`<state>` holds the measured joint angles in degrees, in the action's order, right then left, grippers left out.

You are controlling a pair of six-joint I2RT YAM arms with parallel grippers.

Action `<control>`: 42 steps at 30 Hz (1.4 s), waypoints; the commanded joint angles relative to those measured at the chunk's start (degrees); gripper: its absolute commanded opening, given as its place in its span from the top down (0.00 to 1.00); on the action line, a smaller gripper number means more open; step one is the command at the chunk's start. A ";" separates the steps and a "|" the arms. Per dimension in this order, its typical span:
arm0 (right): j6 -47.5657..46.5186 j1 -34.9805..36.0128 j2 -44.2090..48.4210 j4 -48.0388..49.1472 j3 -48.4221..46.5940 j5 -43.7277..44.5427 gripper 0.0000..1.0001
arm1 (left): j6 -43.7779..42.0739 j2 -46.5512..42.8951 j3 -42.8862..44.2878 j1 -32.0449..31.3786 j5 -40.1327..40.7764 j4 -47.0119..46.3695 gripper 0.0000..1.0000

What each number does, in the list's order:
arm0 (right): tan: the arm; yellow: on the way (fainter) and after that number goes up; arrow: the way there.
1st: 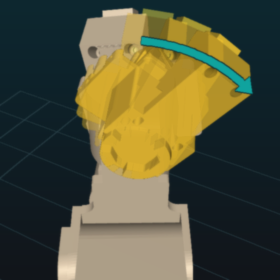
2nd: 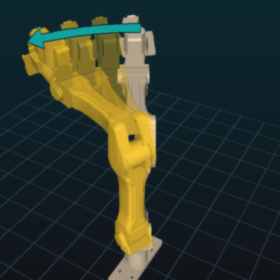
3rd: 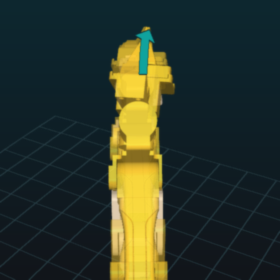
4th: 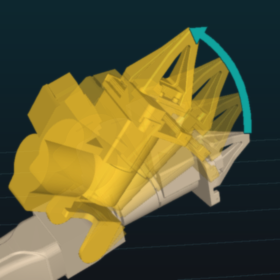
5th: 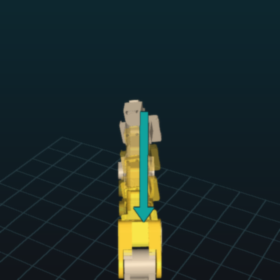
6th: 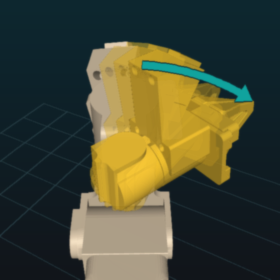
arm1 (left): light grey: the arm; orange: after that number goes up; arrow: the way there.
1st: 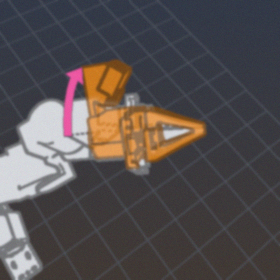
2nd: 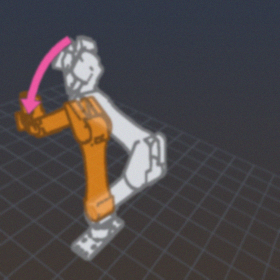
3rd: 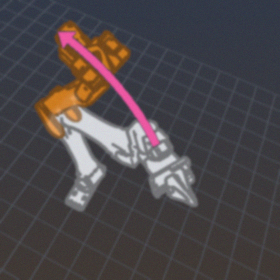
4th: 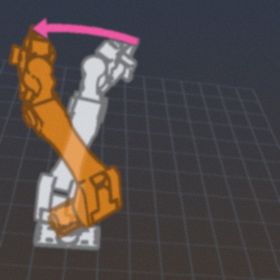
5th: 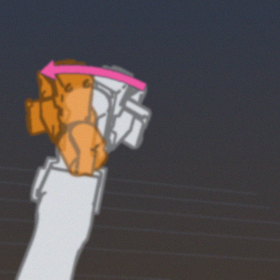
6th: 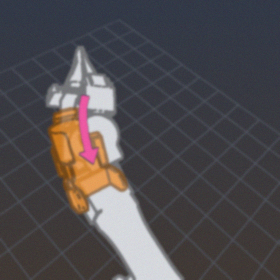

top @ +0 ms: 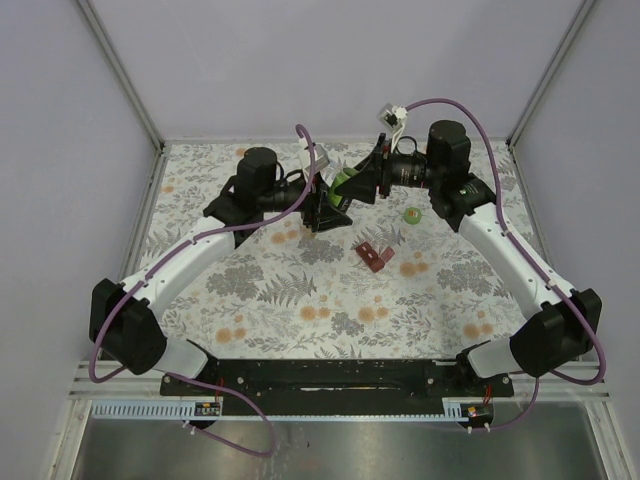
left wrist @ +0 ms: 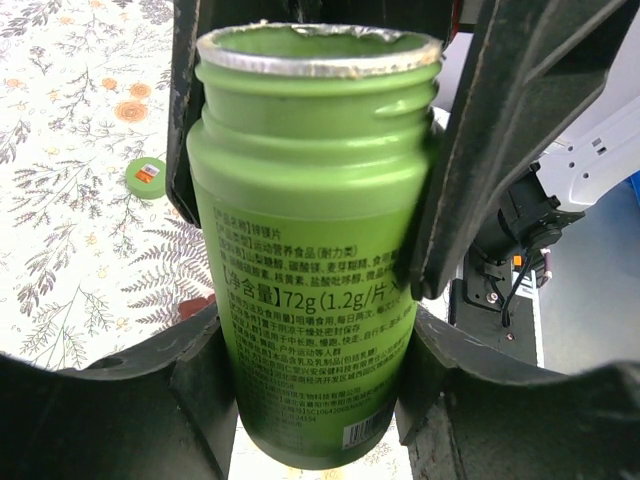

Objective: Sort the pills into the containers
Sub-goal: Adjust the pill bottle.

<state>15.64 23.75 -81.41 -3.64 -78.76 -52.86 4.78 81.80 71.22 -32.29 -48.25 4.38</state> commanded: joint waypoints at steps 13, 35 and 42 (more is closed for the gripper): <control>2.55 0.25 3.18 6.63 3.08 2.15 0.83 | -0.38 -1.64 1.55 -0.23 1.75 -3.50 0.65; 14.23 -1.60 4.68 16.02 6.95 4.61 0.97 | 3.83 -5.25 -3.45 1.53 1.49 -10.26 0.25; 16.44 -2.21 4.68 18.23 7.39 4.52 0.98 | 5.68 -5.25 -5.65 1.53 1.84 -13.96 0.24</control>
<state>29.74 21.74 -79.02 9.69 -71.40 -48.90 8.78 78.37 65.93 -30.98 -46.68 -3.36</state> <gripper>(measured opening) 0.608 0.758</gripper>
